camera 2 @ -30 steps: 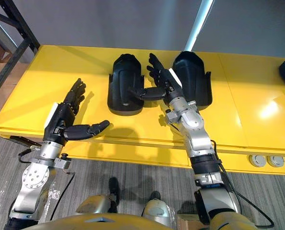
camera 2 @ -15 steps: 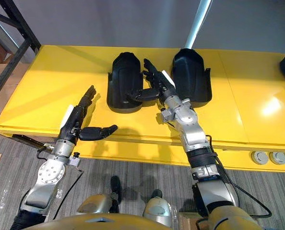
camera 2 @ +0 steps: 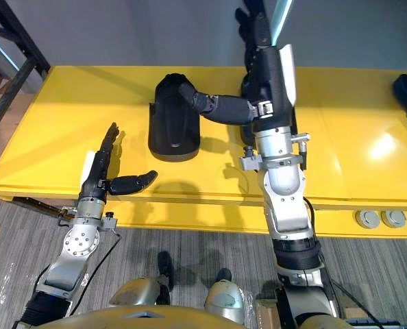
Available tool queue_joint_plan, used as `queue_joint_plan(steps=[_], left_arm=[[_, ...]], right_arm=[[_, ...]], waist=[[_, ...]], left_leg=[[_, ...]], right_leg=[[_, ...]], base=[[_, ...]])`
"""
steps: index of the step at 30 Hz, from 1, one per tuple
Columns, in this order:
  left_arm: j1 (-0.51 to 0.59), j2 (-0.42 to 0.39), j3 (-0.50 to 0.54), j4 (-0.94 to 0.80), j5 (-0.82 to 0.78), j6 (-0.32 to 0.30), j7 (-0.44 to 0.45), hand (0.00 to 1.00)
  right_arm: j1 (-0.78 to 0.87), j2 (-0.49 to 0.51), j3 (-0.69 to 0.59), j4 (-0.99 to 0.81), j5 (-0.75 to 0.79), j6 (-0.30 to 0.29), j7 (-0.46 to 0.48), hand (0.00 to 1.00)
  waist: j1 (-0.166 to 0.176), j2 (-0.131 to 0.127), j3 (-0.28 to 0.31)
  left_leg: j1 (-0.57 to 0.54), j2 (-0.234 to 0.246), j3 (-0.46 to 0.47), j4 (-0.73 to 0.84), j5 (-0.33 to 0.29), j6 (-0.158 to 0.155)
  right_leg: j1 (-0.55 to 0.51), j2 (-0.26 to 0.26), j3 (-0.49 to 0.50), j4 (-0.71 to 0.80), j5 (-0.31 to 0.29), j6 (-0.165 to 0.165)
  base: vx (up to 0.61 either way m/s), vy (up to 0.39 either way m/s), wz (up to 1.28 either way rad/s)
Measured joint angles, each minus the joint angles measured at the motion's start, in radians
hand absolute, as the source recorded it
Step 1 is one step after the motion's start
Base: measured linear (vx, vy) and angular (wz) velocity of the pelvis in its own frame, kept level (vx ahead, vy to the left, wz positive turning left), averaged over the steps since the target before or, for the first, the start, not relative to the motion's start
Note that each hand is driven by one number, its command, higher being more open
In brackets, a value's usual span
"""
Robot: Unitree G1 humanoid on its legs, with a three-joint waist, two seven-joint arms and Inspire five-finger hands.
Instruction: Walk over and take three plastic housings, then place them on the shelf
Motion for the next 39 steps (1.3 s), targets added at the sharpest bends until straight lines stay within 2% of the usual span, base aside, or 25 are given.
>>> queue_joint_plan(steps=[7,15,21,26,31,39], left_arm=[[-0.025,0.001,0.000,0.028,0.000,0.010,0.024,1.00],[-0.035,0.001,0.007,0.045,-0.004,0.011,0.067,1.00],[-0.069,0.001,0.015,0.077,-0.006,0.012,0.104,1.00],[-0.072,0.001,0.038,0.077,-0.005,0.022,0.116,1.00],[-0.108,0.001,0.040,0.083,-0.006,0.055,0.131,1.00],[-0.151,0.001,0.061,0.090,-0.008,0.065,0.153,1.00]], right_arm=[[0.090,0.000,-0.022,-0.017,0.002,-0.002,-0.024,1.00],[0.149,0.002,-0.057,-0.086,0.021,-0.004,-0.038,1.00],[0.212,0.049,-0.076,-0.086,0.044,-0.004,-0.063,1.00],[0.235,0.050,-0.078,-0.086,0.047,-0.004,-0.065,1.00],[0.250,0.057,-0.083,-0.086,0.049,-0.004,-0.083,1.00],[0.252,0.086,-0.085,-0.085,0.059,-0.004,-0.103,1.00]], waist=[[-0.021,-0.001,0.000],[-0.030,-0.001,0.001],[-0.033,-0.012,0.007],[-0.052,-0.016,0.010],[-0.054,-0.016,0.010],[-0.055,-0.014,0.039]], left_leg=[[0.005,0.012,0.040,-0.002,-0.006,-0.001],[0.006,0.019,0.056,0.001,-0.010,-0.006],[0.012,0.022,0.072,0.001,-0.014,-0.009],[0.011,0.022,0.079,0.001,-0.017,-0.009],[0.004,0.024,0.082,0.001,-0.017,-0.010],[0.002,0.025,0.090,0.002,-0.020,-0.011]], right_leg=[[-0.016,0.014,0.045,-0.005,0.006,0.006],[-0.018,0.024,0.065,-0.020,0.013,0.006],[-0.021,0.027,0.080,-0.020,0.013,0.006],[-0.026,0.028,0.088,-0.020,0.013,0.006],[-0.035,0.030,0.092,-0.020,0.014,0.006],[-0.044,0.031,0.102,-0.019,0.014,0.006]], base=[[-0.01,-0.018,-0.18],[0.02,-0.024,-0.07],[0.01,-0.012,-0.07],[0.01,-0.005,-0.04],[0.01,-0.004,-0.02],[0.01,-0.004,-0.02]])
